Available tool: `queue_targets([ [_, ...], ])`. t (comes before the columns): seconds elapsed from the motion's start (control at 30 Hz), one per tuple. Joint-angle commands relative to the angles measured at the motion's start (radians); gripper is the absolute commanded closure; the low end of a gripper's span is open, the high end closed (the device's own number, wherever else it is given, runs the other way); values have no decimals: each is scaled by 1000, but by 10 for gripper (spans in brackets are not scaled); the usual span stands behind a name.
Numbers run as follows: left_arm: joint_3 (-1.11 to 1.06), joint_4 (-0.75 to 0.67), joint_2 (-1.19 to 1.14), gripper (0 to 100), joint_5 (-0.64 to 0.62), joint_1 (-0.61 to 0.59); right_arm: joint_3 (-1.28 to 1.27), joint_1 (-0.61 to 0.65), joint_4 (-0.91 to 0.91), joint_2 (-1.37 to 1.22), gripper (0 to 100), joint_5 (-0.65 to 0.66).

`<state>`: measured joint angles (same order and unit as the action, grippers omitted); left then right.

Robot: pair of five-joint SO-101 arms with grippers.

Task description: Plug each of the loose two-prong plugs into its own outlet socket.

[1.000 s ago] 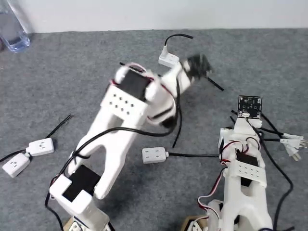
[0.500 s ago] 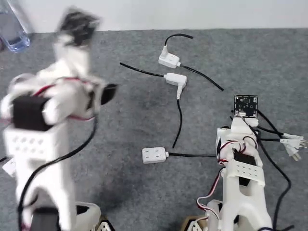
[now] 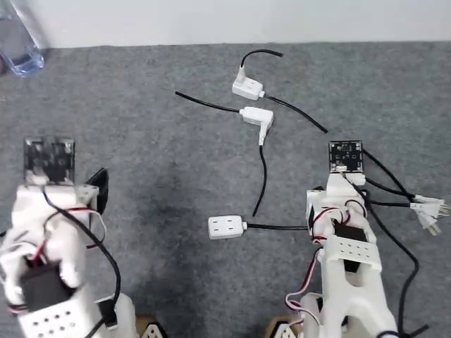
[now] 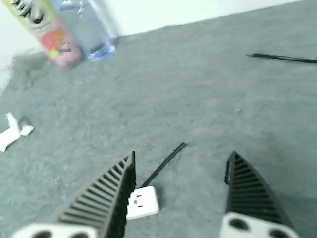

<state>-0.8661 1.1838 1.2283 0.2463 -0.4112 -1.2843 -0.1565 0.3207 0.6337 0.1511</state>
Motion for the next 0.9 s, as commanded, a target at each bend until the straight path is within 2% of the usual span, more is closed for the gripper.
queue_targets([
  [0.0,-298,-219,94,720,15,-57,9,5,-21,21,681,14],
  [0.17,-470,-278,127,720,-41,-52,9,2,-21,21,681,14],
  [0.4,-656,-384,135,720,-46,75,17,-56,1,21,681,15],
  [0.47,-702,-420,135,720,-25,97,74,-71,93,24,681,40],
  [0.57,-700,-422,135,720,-17,110,264,-88,381,31,681,87],
  [0.63,-702,-422,135,720,-12,112,420,-111,587,22,681,183],
  [0.73,-710,-423,135,720,-8,129,632,-173,816,-25,681,417],
  [0.87,-723,-422,135,720,35,167,845,-308,898,-173,681,585],
])
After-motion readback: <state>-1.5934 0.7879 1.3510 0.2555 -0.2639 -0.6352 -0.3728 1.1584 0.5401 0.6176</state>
